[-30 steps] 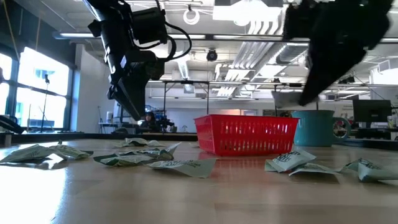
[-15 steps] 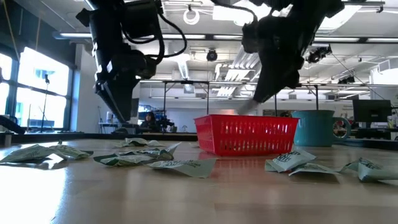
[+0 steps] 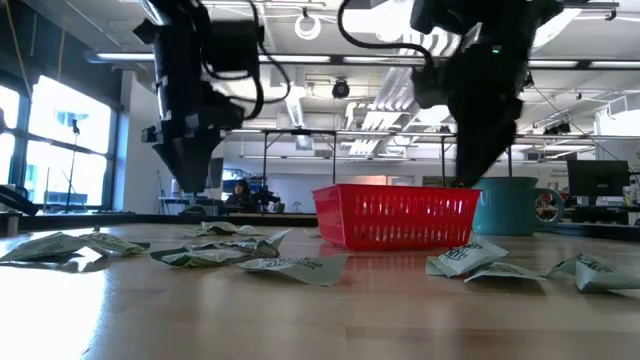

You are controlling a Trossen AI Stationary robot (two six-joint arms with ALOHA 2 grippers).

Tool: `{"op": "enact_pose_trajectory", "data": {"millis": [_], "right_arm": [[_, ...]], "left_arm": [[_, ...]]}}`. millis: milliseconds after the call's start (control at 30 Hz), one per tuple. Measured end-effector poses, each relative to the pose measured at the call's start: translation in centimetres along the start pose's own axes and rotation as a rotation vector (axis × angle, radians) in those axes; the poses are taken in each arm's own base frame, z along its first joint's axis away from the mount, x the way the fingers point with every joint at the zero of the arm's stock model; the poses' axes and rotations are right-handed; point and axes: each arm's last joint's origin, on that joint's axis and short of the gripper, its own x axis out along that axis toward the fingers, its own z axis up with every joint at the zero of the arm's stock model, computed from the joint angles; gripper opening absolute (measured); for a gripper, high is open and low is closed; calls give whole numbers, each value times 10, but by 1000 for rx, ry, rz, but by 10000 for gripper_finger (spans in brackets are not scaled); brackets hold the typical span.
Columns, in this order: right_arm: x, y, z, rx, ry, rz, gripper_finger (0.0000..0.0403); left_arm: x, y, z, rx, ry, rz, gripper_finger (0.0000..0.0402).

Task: Pick and place items into bin
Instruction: Put the white stevia pack into the red bin

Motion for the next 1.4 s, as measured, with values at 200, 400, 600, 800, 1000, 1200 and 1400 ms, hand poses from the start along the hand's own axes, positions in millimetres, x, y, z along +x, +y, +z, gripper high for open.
{"op": "enact_pose_trajectory", "data": {"millis": [200,400,600,800,1000,1200,1400], "right_arm": [[-1,4,-14,-8,14,-108,255],[-2,6,-13,3,-22,-126,255],[-2,4,-12,1,-27,-133,255],[-2,4,-12,6,-28,-134,255],[-2,3,-13,23,-15,-145,255],[-2,1,-16,37,7,-165,252],[-4,10,-25,38,8,-176,228]], "left_arm": [[10,15,3,-109,68,-7,184],[22,7,-1,-155,70,-48,184],[41,3,-3,-217,139,-35,184],[53,1,-3,-208,165,-17,184],[58,-1,-2,-202,161,-12,175],[59,-1,0,-166,127,-7,93],[58,-3,3,-135,108,-15,22]]}}
